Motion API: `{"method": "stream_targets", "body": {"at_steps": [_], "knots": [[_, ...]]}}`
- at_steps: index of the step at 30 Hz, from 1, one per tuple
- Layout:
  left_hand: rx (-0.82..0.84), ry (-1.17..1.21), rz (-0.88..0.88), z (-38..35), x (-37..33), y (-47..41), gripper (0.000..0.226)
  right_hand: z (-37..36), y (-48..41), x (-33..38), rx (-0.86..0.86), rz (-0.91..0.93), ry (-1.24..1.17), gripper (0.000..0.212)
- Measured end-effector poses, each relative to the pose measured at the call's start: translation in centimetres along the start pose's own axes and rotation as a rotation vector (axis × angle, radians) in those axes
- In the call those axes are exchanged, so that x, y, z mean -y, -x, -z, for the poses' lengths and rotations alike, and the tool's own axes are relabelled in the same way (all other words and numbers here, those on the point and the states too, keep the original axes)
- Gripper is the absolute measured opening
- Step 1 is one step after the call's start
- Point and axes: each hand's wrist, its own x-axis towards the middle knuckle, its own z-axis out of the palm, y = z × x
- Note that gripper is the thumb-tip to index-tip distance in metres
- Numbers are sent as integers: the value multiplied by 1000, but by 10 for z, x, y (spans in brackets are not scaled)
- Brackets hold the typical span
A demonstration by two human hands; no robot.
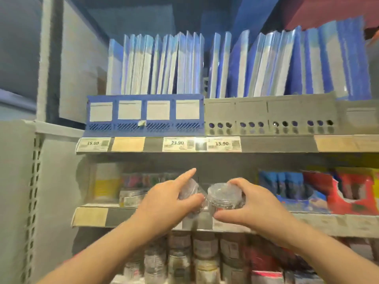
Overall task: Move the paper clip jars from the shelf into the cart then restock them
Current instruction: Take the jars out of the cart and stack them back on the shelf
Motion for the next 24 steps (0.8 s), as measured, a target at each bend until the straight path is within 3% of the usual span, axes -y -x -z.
{"method": "stream_targets", "body": {"at_steps": [6, 10, 14, 18, 21, 24], "knots": [[-6, -125, 116, -11, 47, -61, 70, -38, -100, -22, 46, -37, 83, 47], [-44, -142, 202, -13, 69, -78, 68, -67, -145, -33, 283, -153, -17, 51], [-3, -130, 163, -10, 85, -83, 57, -94, -168, -38, 381, -148, 166, 43], [-12, -85, 78, -7, 92, -82, 53, -95, -166, -38, 374, -158, 172, 47], [-25, -48, 16, -7, 93, -82, 48, -100, -168, -39, 312, -179, 187, 75], [-22, -25, -24, -9, 94, -84, 46, -101, -168, -39, 287, -181, 185, 80]]}}
